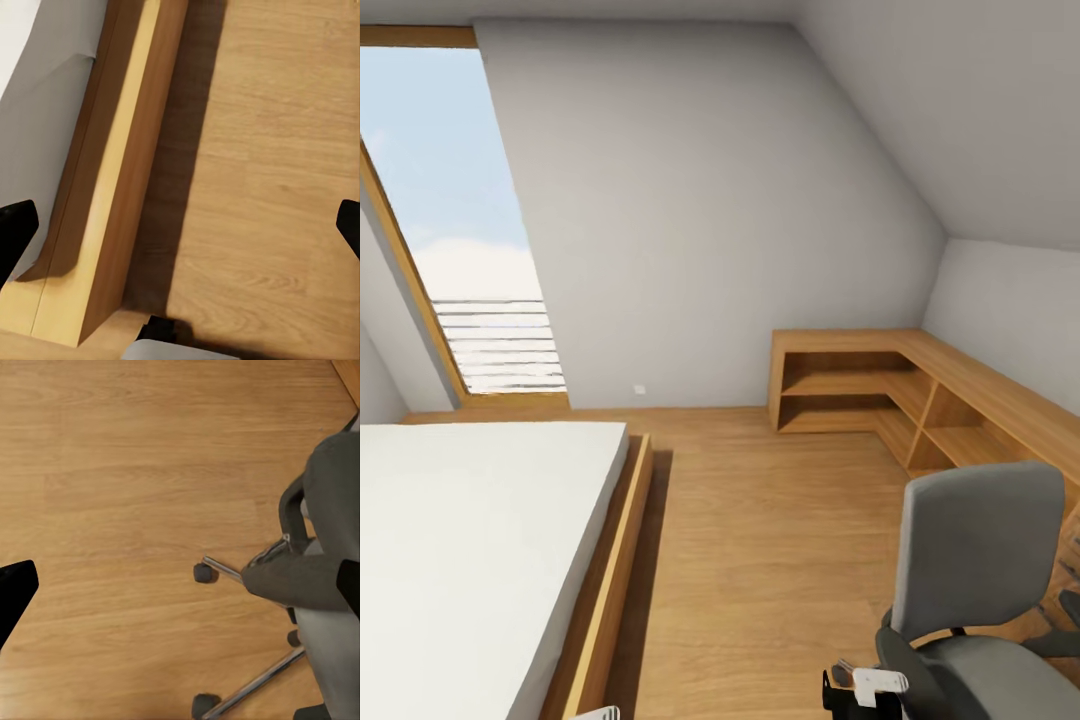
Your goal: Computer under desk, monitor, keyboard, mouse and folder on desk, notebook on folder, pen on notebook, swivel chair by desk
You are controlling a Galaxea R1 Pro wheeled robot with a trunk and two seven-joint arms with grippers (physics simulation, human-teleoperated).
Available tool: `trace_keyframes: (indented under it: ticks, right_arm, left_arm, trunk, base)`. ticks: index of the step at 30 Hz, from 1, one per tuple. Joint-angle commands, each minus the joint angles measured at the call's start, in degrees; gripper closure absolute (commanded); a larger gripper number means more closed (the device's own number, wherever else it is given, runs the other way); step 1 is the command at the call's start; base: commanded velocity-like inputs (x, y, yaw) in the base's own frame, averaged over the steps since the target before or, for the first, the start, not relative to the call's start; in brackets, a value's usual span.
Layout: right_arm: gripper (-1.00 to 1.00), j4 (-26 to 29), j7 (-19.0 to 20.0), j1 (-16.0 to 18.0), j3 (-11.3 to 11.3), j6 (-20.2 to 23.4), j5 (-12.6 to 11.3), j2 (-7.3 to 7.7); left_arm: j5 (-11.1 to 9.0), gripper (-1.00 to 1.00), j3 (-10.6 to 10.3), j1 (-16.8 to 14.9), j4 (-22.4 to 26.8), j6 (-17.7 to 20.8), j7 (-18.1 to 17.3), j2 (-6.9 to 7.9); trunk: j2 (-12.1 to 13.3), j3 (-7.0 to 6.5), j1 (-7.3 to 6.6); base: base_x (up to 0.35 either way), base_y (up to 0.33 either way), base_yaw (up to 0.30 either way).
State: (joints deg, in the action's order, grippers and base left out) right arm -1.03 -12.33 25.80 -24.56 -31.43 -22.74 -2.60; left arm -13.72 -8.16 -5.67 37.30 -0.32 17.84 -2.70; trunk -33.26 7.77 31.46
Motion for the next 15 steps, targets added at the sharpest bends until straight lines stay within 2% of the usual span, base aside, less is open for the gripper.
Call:
trace_keyframes:
  ticks: [1,7,15]
  right_arm:
    - [-1.0,-0.1,-0.2,0.1,-0.5,-0.2,-0.3,-0.03]
    - [-1.0,-0.1,-0.2,0.0,-0.5,-0.1,-0.3,-0.03]
    - [-1.0,-0.1,-0.2,0.0,-0.5,-0.1,-0.3,-0.03]
  left_arm:
    - [-0.6,-1.0,-0.4,0.0,0.1,0.0,0.5,0.06]
    - [-0.5,-1.0,-0.4,0.0,-0.3,0.0,0.4,0.05]
    - [-0.6,-1.0,-0.4,0.0,-0.9,-0.1,0.4,0.06]
  trunk:
    - [-0.1,0.1,0.03]
    - [-0.1,0.1,0.03]
    - [-0.1,0.1,0.03]
  base:
    - [0.075,0.0,0.0]
    - [0.082,0.0,0.0]
    - [0.279,0.0,0.0]
